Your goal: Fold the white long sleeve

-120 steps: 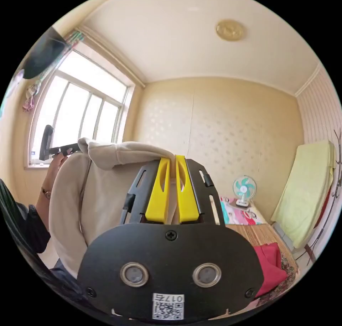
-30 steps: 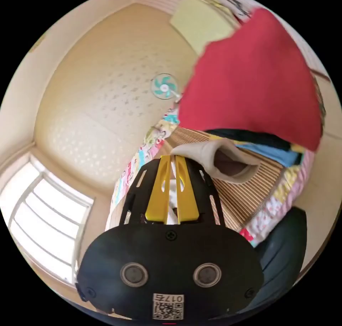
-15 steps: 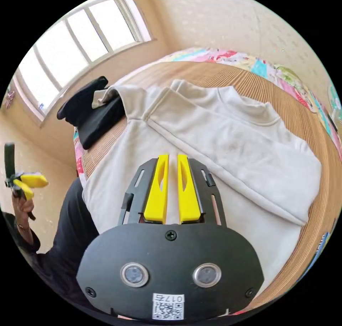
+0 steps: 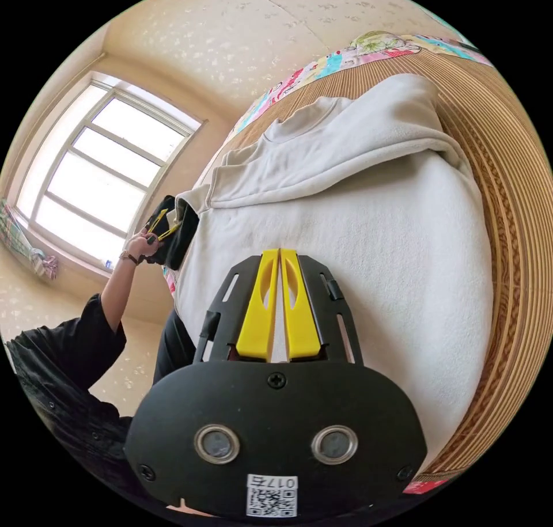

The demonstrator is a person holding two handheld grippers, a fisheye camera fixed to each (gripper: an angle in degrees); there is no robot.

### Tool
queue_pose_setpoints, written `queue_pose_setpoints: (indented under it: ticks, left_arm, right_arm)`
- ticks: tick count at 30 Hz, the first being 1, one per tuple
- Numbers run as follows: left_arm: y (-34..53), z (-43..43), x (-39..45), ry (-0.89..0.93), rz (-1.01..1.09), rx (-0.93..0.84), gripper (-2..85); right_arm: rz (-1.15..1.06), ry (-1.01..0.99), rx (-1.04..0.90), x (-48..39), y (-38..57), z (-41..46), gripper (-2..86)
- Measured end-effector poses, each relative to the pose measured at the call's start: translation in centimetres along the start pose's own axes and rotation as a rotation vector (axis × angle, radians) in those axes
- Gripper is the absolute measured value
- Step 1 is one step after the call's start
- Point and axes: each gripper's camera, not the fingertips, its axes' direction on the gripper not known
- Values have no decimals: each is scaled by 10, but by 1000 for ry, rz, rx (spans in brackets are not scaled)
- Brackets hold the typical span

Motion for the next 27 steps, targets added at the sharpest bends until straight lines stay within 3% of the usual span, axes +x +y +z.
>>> queue_pose_setpoints:
  ticks: [4, 7, 11, 14, 18, 20, 23, 27]
  left_arm:
    - [4, -2, -2, 54, 51, 108, 41]
    - [70, 3, 91, 47, 523, 124, 36]
    - [253, 68, 190, 150, 1103, -102, 37]
    - [390, 127, 186, 177, 1312, -360, 39]
    - [507, 199, 123, -23, 1414, -705, 52]
    - [519, 203, 75, -134, 1291, -714, 80]
    - [507, 165, 36, -144, 1179, -731, 102]
    - [487, 88, 3, -314, 1213, -605, 107]
  right_arm:
    - [-18, -14, 18, 6, 7, 3, 7]
    - [-22, -18, 24, 9, 10, 3, 6]
    - [1, -58, 24, 17, 10, 1, 6]
    - [17, -85, 22, 23, 9, -1, 6]
    - [27, -97, 19, 25, 7, -3, 9]
    - [38, -106, 13, 26, 4, -4, 15]
    - [61, -102, -34, 21, -3, -10, 30]
    - [-95, 31, -129, -17, 10, -48, 69]
